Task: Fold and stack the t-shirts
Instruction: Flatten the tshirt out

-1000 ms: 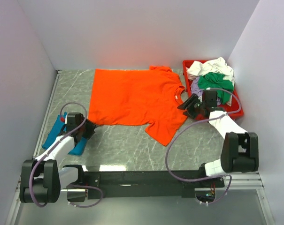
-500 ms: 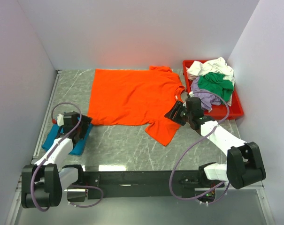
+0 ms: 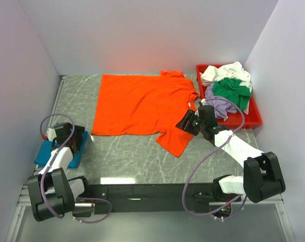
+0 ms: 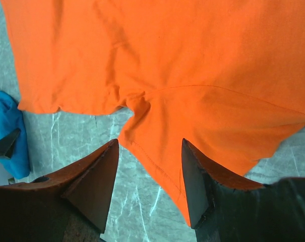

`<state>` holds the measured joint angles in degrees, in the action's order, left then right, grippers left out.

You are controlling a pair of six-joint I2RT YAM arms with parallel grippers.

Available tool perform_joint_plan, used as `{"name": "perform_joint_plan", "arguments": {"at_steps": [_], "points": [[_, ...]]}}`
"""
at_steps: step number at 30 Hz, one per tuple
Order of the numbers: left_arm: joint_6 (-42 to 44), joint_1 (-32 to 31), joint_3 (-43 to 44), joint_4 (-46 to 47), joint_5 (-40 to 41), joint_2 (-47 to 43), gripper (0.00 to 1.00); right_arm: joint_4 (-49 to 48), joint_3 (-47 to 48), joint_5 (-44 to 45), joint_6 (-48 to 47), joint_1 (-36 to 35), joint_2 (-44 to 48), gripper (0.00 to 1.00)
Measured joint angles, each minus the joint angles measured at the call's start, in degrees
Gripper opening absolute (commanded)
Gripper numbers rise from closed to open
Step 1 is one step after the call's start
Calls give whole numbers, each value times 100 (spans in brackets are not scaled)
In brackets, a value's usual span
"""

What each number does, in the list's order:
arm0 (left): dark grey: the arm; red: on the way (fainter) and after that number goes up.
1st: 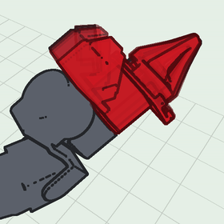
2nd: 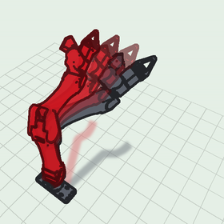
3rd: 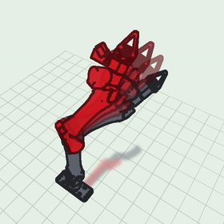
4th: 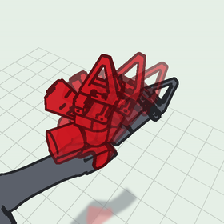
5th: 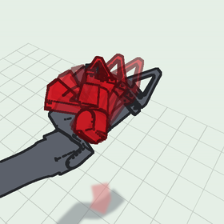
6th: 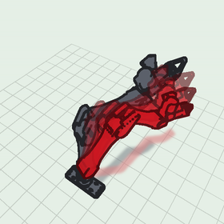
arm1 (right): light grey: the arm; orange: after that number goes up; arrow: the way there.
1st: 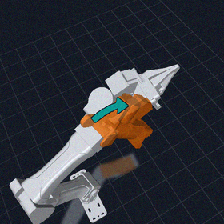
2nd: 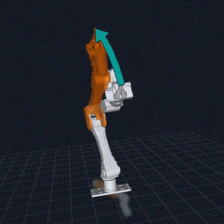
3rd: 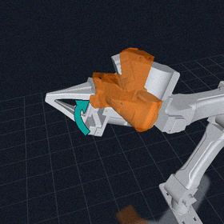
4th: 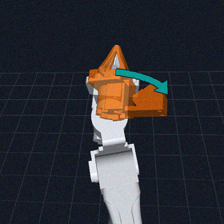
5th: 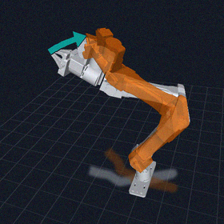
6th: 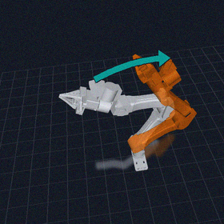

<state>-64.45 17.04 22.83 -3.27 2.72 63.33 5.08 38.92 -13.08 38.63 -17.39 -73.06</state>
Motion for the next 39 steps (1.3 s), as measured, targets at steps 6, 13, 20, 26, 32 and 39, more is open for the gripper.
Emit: {"name": "perform_joint_plan", "arguments": {"at_steps": [6, 13, 20, 26, 32, 39], "points": [[208, 26, 96, 0, -219, 35, 77, 39, -44, 105, -70, 0, 48, 59], [273, -699, 435, -337, 133, -343, 73, 313, -101, 341, -85, 0, 492, 57], [-2, -1523, 577, -581, 807, -96, 64, 389, -101, 450, -83, 0, 728, 56], [-125, -1528, 688, -627, 1093, 741, 66, 564, -101, 533, -109, 2, 881, 56], [-101, -1130, 774, -282, 1023, 1167, 67, 636, -101, 557, -192, 28, 1005, 56], [76, -763, 909, 94, 765, 1456, 66, 658, -114, 555, -236, 46, 1010, 56]]}}
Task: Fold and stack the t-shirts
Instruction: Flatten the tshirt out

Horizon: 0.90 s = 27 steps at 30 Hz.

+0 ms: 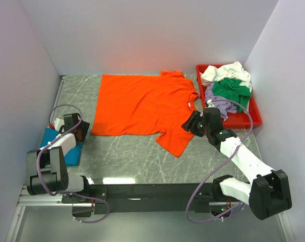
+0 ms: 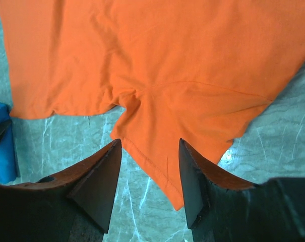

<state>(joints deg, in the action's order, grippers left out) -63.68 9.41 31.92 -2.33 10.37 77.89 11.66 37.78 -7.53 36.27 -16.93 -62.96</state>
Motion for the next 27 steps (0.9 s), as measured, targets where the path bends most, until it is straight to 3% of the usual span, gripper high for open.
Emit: {"name": "perform_joint_plan", "arguments": {"at_steps": [9, 18, 21, 27], "points": [[-15, -492, -105, 17, -66, -96, 62, 0, 0, 0, 4, 35, 0, 56], [-232, -820, -149, 39, 170, -22, 47, 2, 0, 11, 0, 136, -11, 56], [-328, -848, -68, 70, 214, 144, 35, 4, 0, 22, -11, 232, -22, 56], [-341, -850, 68, -2, 304, 352, 1, 46, -2, 85, -39, 350, -122, 56]]}}
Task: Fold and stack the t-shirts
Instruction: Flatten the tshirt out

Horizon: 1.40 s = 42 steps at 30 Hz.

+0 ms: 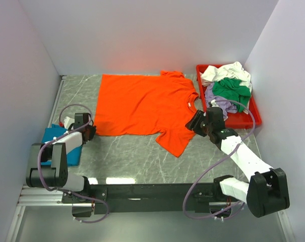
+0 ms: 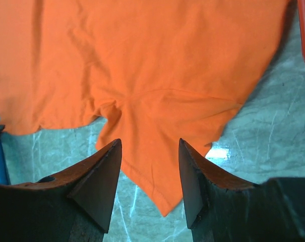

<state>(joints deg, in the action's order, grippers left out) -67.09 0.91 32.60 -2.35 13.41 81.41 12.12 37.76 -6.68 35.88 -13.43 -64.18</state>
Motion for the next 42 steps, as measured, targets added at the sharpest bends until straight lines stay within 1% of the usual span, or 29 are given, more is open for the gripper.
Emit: {"name": "perform_joint_plan", "arguments": {"at_steps": [5, 12, 17, 20, 25, 27, 31, 34, 42], "points": [[31, 173, 0, -269, -4, -186, 1, 63, -190, 83, 0, 9, -48, 58], [192, 752, -81, -555, -4, -968, 1, 160, -352, 278, 7, 35, -85, 58], [299, 769, -81, -614, -50, -1043, 1, 68, -511, 273, 50, 39, -321, 55], [328, 769, -81, -612, -94, -1043, 1, 28, -640, 269, 111, -31, -413, 55], [345, 769, -81, -610, -162, -1043, 1, -109, -745, 354, 275, -448, -531, 55], [345, 772, -81, -610, -181, -1043, 1, -212, -745, 391, 334, -529, -658, 53], [363, 780, -81, -612, -208, -1043, 1, -258, -745, 468, 428, -634, -796, 52], [396, 780, -81, -610, -223, -1043, 1, -271, -761, 551, 511, -874, -767, 52], [446, 780, -81, -610, -306, -1043, 1, -44, -1268, 866, 870, -1722, 170, 50]]}}
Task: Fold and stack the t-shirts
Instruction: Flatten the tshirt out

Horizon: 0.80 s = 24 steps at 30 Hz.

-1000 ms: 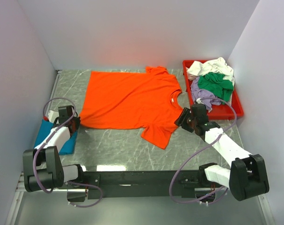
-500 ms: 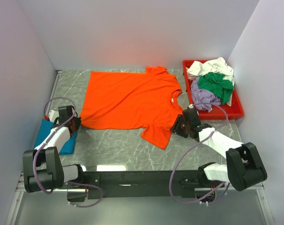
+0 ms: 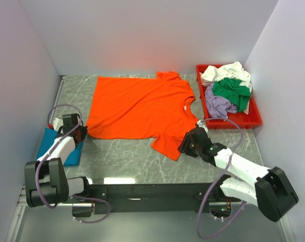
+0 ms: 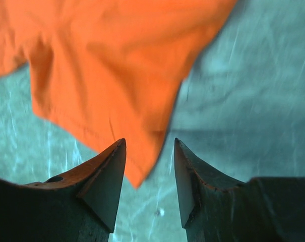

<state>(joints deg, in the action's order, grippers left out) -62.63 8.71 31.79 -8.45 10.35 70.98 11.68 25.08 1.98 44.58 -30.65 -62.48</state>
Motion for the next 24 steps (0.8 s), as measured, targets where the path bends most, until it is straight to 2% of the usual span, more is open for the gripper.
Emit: {"name": "perform_joint_plan", "arguments": {"at_steps": [8, 15, 17, 18, 20, 22, 23, 24], "points": [[0, 0, 0, 11, -37, -2, 1, 485, -223, 214, 737, -962, 634, 50], [0, 0, 0, 42, -63, -17, 1, 348, -291, 339, 1263, -1266, 184, 49], [0, 0, 0, 42, -68, -37, 1, 195, -291, 391, 1353, -1276, 85, 45], [0, 0, 0, 42, -68, -50, 1, 127, -291, 428, 1414, -1283, 37, 43], [0, 0, 0, 39, -68, -83, 1, 37, -293, 479, 1469, -1290, -33, 30], [2, 0, 0, 39, -68, -116, 1, 13, -293, 546, 1499, -1296, -76, 17], [4, 0, 0, 37, -68, -133, 1, 17, -297, 570, 1506, -1298, -87, 2], [4, 0, 0, 35, -66, -144, 1, 26, -295, 592, 1497, -1298, -87, 0]]}}
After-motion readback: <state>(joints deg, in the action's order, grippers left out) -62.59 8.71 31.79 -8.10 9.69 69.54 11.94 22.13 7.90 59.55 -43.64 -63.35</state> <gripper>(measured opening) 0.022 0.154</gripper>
